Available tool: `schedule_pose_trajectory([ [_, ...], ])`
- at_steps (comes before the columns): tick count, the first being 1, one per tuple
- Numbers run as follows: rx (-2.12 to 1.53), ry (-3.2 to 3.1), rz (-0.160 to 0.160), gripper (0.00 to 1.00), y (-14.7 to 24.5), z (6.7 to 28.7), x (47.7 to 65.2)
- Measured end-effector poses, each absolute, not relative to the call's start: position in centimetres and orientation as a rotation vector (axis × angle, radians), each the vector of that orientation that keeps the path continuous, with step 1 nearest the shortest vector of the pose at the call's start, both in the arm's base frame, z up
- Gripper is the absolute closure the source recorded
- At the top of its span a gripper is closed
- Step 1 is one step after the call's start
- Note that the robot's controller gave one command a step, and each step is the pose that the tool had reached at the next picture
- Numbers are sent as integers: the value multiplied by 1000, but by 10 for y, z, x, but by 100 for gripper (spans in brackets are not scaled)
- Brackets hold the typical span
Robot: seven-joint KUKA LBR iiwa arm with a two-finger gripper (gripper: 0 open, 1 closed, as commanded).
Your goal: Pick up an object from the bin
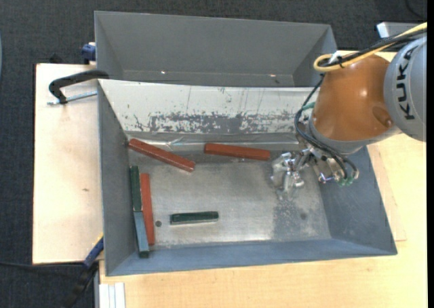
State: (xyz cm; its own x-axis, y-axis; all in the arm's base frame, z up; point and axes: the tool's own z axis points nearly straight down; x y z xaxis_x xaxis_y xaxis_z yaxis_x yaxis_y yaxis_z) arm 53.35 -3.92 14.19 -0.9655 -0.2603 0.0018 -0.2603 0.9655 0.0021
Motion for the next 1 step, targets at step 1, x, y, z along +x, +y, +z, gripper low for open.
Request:
schedule_pose_trajectory([
  [1, 541, -3098, -3, 100, -38, 149, 534],
])
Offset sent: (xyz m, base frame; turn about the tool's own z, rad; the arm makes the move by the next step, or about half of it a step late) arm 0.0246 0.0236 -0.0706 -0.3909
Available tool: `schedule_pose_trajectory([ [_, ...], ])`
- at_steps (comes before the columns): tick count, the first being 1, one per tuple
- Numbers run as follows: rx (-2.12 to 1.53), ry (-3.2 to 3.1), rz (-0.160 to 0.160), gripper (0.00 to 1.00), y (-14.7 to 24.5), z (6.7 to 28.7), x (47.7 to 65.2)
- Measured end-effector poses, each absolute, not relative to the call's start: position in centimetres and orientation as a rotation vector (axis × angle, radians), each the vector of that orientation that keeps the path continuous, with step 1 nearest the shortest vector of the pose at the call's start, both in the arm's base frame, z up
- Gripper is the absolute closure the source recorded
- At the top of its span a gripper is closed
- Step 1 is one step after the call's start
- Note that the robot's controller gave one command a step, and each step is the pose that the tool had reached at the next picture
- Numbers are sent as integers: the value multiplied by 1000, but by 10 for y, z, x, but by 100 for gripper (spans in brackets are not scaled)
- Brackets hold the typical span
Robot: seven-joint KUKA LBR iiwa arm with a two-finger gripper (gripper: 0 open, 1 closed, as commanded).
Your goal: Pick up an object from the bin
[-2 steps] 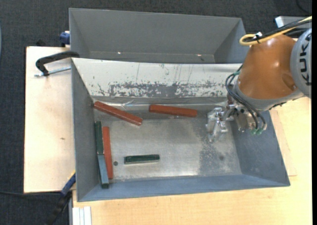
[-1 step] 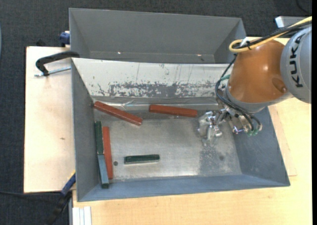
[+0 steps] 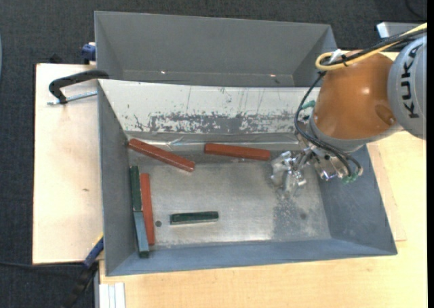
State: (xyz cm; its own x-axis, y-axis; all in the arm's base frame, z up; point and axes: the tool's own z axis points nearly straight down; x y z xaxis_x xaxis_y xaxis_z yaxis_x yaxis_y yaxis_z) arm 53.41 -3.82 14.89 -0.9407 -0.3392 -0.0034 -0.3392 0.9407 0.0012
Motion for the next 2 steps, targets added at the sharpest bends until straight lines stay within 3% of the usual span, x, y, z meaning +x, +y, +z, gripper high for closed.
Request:
schedule_pose_trajectory([
  [1, -840, 3013, -9, 100, -34, 123, 548],
  [2, -938, 3006, 9, 100, -30, 122, 543],
])
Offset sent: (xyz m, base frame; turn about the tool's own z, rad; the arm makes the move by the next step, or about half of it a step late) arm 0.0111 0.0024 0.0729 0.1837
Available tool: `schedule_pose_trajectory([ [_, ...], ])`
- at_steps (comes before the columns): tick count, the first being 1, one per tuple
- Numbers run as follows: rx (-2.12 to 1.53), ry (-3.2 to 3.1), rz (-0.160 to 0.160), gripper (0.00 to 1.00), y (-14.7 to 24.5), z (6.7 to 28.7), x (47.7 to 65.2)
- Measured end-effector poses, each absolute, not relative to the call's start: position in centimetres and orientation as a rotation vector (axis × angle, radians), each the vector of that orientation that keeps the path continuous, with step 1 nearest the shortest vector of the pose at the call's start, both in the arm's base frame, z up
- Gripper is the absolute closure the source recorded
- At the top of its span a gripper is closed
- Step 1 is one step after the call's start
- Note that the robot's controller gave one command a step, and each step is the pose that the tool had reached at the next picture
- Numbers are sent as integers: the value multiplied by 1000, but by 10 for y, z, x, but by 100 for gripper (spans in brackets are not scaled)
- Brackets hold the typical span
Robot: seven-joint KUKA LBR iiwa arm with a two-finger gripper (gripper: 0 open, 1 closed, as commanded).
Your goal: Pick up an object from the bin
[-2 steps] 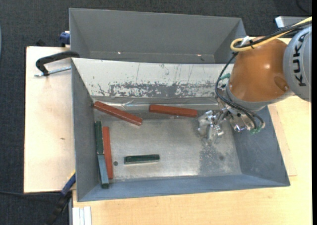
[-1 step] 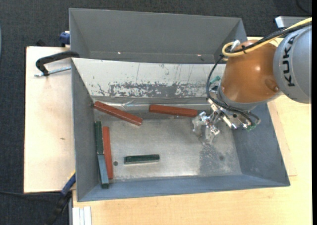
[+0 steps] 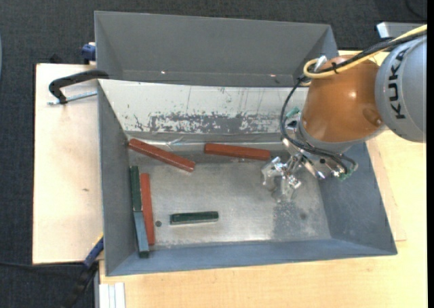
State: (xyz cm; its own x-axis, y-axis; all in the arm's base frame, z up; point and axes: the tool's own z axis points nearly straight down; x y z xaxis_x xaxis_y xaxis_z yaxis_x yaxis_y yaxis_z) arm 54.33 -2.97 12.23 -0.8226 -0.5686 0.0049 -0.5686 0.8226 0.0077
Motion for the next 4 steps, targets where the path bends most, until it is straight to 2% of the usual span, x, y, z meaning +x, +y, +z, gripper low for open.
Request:
schedule_pose_trajectory([
  [1, 498, -3109, -1, 100, -31, 164, 545],
  [2, 364, -3127, -1, 100, -30, 189, 572],
  [3, 29, -3140, -3, 0, -6, 136, 505],
  [4, 29, -3144, -2, 0, -6, 137, 507],
])
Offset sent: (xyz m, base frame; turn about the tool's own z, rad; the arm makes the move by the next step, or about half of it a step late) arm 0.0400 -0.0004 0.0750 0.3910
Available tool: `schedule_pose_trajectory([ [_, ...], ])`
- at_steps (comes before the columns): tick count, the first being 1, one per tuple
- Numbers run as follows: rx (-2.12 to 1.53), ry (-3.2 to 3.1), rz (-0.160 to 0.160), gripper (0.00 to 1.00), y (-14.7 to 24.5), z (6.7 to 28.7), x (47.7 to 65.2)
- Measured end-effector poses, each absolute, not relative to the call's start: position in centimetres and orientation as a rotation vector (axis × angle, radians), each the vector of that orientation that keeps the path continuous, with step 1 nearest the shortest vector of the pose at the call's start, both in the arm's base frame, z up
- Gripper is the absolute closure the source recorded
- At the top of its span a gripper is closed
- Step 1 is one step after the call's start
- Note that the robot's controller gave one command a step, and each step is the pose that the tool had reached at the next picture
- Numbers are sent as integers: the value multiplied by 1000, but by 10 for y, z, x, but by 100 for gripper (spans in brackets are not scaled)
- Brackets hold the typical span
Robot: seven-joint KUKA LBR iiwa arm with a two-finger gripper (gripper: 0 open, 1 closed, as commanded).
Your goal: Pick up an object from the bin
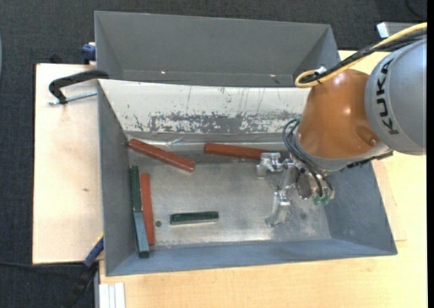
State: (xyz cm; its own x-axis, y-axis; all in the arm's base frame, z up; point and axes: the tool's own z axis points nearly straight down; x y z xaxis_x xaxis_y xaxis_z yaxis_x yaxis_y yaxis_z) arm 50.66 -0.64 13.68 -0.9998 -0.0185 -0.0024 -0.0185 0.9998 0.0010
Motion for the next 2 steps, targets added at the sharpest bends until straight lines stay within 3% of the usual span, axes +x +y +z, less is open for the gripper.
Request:
schedule_pose_trajectory([
  [1, -83, 3137, -2, 0, 36, 149, 522],
  [2, -27, 3133, 5, 0, 77, 128, 521],
])
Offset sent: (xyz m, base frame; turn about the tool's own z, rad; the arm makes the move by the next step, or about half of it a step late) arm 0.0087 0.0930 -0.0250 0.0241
